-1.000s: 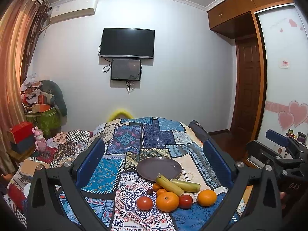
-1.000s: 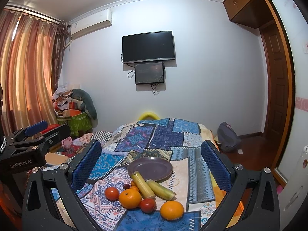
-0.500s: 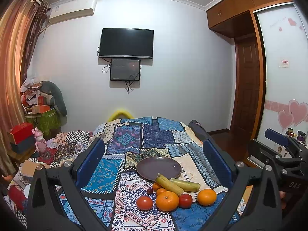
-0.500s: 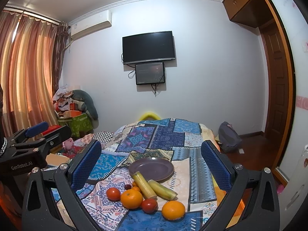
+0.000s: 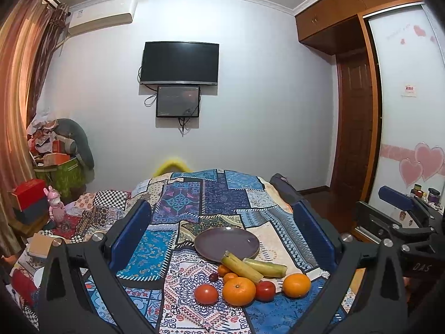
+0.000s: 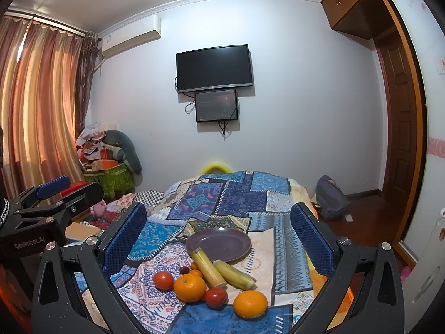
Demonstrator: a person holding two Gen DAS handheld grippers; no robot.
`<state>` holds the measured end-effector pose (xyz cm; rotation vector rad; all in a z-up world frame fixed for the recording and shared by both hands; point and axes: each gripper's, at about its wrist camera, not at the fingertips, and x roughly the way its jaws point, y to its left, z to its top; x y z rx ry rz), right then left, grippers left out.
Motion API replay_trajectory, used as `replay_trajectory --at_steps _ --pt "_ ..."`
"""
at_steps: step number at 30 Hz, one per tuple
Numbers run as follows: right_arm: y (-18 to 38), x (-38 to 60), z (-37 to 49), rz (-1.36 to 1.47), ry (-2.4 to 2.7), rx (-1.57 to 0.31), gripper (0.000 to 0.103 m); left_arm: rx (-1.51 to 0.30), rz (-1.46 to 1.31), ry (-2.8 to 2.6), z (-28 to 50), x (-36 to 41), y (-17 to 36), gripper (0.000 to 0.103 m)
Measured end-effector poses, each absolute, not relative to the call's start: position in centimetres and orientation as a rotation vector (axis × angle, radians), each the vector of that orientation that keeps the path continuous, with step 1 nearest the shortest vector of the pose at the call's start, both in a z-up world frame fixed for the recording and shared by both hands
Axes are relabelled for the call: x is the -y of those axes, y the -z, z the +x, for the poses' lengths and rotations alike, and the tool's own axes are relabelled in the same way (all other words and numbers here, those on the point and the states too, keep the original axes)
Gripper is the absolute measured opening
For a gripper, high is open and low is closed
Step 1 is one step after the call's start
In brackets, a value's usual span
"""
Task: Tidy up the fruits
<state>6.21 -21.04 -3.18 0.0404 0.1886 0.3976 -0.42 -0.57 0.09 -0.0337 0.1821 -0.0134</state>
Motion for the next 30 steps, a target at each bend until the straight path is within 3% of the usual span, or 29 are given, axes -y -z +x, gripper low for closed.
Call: replay_trajectory --at_steps 6,8,12,18,24,30 --pt "3.6 21.0 6.9 0.029 -0.394 -0.21 0.102 -0.202 -0.037 0.032 0.1 0.4 0.2 0.103" --pt "3.7 21.0 7.2 0.028 -0.394 -0.225 0.095 -0.214 -0.045 0.033 0.5 0.3 0.5 0.102" --pt "4.6 21.3 8.5 0.034 -0.399 -0.278 0.086 -0.268 -0.048 0.039 1.9 0.3 1.5 0.087" --pt "7.0 21.9 10.6 0.016 -0.378 -0.374 0.071 -0.375 -0.059 0.05 4.9 -0.6 3.9 0.077" --pt "10.7 23.0 13.1 -0.023 -0.346 -0.521 0.063 -0.55 -0.066 0.066 8.7 -2.0 8.2 0.053" --pt "14.6 23.7 15.1 -0.019 -0.366 -0.685 0.061 -0.714 -0.081 0.064 11.5 -3.1 13.4 0.052"
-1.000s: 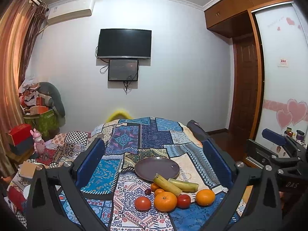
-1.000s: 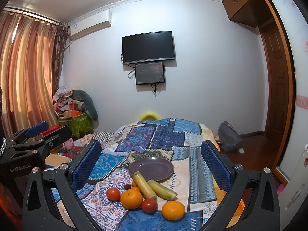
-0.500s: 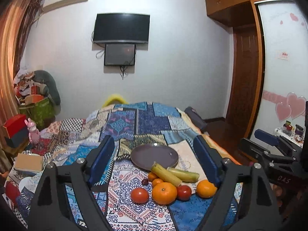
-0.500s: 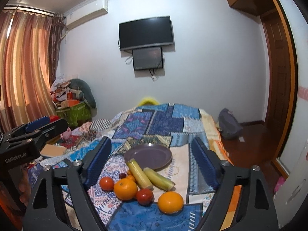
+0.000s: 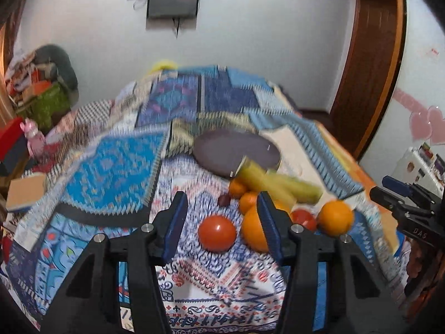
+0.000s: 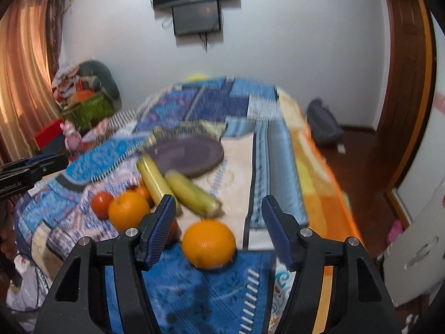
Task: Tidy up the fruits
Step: 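Grasp the red tomato with the left gripper while the right gripper grasps the large orange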
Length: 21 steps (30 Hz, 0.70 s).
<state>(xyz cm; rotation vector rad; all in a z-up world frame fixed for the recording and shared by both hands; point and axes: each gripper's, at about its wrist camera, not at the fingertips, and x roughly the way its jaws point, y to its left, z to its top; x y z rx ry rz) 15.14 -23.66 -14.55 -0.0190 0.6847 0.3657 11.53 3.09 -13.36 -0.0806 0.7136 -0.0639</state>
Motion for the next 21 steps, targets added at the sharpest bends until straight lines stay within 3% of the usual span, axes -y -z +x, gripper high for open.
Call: replay_trajectory --at_steps 8,21 --pt "18.0 23.1 16.6 0.018 -0.408 -0.821 0.061 -0.859 -0.111 0.073 13.5 -3.9 18.0 0.052" --pt "20.5 22.0 18.5 0.018 -0.437 -0.911 0.066 -0.951 -0.125 0.105 16.2 -3.4 21.4 0.052"
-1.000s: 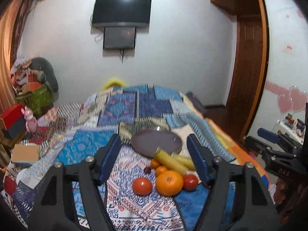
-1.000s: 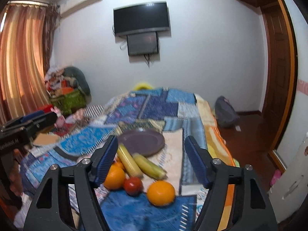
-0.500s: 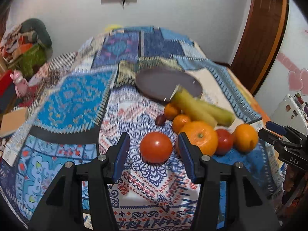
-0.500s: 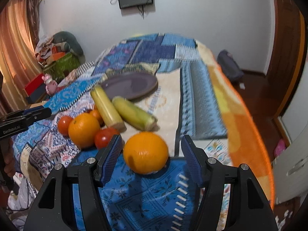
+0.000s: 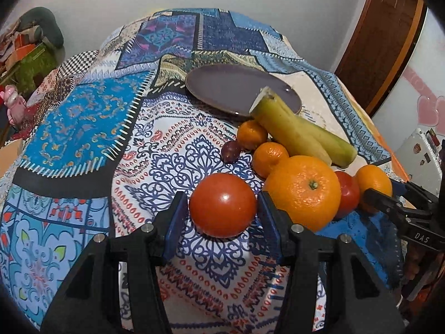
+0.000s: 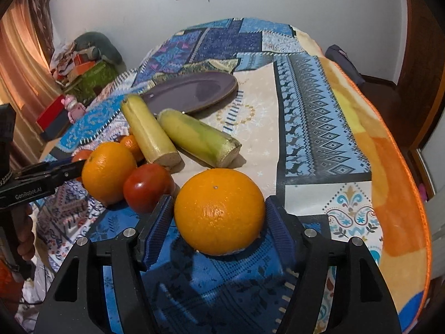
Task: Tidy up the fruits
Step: 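Grasp the red tomato with the left gripper while the right gripper grasps the large orange, then place the tomato on the purple plate with the left gripper while the right places the orange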
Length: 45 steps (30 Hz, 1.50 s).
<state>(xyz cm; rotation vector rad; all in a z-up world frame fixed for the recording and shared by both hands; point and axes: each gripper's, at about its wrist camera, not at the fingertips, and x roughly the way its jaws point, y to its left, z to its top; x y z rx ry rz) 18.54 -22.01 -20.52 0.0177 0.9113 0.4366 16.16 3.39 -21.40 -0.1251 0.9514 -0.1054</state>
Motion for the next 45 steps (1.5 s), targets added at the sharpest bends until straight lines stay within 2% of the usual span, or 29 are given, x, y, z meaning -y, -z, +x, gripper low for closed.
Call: replay_trajectory --at_steps 13,31,45 --pt "21.2 22.1 19.0 0.032 -0.436 -0.943 0.062 -0.961 -0.142 0.116 16.7 -3.5 21.9 0.049" --pt "13.9 21.2 22.3 0.005 -0.441 -0.727 0.062 -0.735 -0.086 0.114 18.6 -3.7 12.5 0.049" --pt "11.9 16.8 28.1 -0.04 -0.474 -0.631 0.062 -0.706 -0.088 0.079 26.0 -4.7 10.7 0.049"
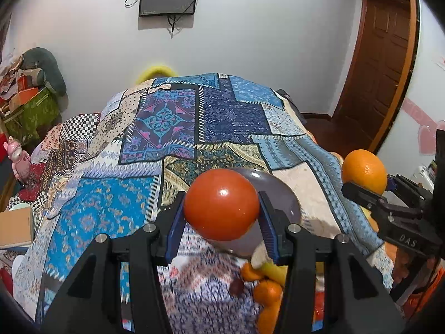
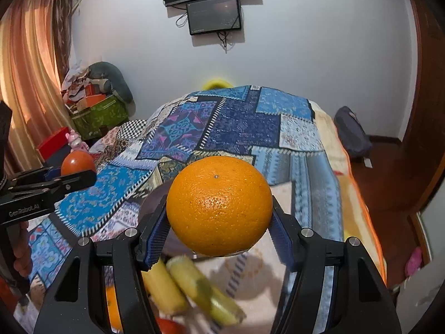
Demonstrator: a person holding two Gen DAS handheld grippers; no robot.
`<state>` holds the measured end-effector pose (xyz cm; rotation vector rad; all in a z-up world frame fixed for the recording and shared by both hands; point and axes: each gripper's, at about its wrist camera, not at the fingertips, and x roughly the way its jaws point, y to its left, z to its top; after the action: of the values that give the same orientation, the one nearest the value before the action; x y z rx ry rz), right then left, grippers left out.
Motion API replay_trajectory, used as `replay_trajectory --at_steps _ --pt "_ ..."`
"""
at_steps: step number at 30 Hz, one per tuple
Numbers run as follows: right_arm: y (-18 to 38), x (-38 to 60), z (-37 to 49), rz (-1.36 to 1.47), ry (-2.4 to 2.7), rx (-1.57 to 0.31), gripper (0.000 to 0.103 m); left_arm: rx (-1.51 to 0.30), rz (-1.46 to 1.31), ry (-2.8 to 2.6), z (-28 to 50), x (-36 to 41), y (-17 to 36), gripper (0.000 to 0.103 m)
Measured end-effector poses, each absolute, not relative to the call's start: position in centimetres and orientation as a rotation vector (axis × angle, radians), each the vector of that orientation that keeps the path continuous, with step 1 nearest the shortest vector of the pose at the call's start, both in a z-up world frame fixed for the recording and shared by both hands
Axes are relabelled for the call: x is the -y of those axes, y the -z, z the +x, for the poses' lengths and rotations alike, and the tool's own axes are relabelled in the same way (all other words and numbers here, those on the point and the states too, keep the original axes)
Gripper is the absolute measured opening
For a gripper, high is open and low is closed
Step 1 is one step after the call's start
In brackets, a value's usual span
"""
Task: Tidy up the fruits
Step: 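Place the tomato on the purple plate with the left gripper while the right places the orange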
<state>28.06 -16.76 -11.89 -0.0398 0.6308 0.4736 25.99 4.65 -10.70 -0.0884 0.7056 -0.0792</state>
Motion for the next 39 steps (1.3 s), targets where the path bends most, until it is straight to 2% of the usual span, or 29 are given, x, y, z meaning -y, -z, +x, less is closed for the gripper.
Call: replay_trajectory --at_steps 12,23,39 --pt "15.3 13.3 34.0 -0.103 -0.517 -0.719 0.062 -0.789 -0.109 0.062 33.5 -5.5 14.0 0.049" --pt "19.3 10.9 39.0 -0.169 -0.555 -0.857 0.062 -0.92 -0.088 0.08 39.2 -5.2 19.4 0.049" --pt "22.3 9.5 41.4 -0.255 -0.63 -1.022 0.062 -1.016 -0.074 0.11 41.7 -4.9 22.6 0.05"
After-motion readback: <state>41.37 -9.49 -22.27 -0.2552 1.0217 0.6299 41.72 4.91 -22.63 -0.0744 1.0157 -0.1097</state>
